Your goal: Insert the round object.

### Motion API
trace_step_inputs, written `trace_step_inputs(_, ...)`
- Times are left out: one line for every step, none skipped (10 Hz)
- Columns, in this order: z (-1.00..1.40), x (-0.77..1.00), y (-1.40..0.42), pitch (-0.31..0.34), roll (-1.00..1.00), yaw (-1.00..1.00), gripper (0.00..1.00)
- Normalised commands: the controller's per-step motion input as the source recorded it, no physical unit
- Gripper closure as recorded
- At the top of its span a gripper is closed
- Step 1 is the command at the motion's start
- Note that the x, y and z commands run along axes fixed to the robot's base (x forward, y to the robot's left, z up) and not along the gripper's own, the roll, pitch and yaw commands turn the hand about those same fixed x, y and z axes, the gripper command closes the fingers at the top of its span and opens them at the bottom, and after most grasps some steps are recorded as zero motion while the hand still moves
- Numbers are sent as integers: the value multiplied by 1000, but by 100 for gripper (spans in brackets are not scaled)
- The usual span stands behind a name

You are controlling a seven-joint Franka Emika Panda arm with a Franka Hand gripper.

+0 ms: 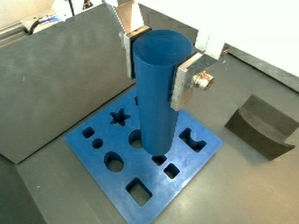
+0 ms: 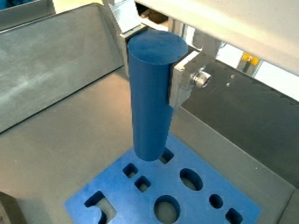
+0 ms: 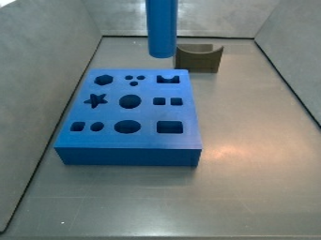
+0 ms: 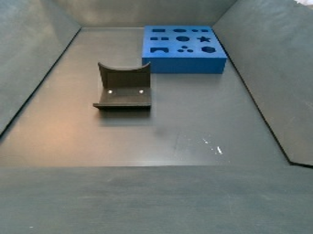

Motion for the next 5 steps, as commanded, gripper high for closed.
trace_step_inputs(-329, 0, 9, 0, 71, 0, 100)
trace_step_inputs(-900, -723, 154, -190, -11, 0, 100)
trace_step_inputs(-877, -834, 123, -150, -41, 60, 100)
trace_step_inputs(-886, -849, 80, -109, -51, 63, 100)
trace_step_inputs(-900, -829, 49, -136, -44, 0, 100)
